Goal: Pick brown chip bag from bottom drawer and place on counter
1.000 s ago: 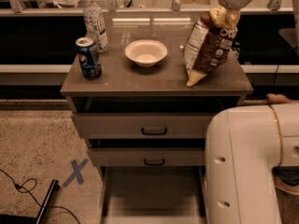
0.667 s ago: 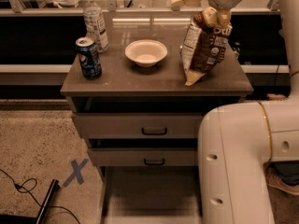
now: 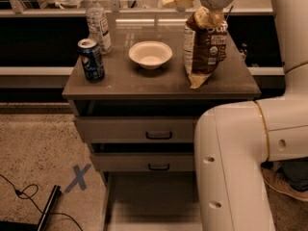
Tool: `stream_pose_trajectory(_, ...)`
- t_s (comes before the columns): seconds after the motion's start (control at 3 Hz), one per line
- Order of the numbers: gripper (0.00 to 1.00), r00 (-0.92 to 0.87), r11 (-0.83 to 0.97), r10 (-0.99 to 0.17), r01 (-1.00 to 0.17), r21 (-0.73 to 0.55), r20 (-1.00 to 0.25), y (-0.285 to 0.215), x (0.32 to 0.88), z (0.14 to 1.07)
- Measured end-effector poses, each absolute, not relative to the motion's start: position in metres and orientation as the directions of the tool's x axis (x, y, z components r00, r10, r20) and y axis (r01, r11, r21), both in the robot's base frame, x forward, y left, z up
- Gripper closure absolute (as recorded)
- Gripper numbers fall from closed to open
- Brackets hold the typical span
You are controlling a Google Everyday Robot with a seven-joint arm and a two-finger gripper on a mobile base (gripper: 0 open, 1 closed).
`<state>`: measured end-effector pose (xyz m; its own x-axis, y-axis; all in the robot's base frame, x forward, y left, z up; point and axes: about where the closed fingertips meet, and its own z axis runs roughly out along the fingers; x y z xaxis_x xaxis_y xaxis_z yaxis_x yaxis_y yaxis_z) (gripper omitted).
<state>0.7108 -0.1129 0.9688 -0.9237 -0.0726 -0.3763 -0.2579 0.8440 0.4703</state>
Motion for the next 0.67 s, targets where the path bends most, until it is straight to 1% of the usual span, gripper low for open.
stream_pose_trajectory(0.67,0.00,-0.886,0.825,-0.097,-0.327,0.462,-0.453,-0.088,0.700,1.015)
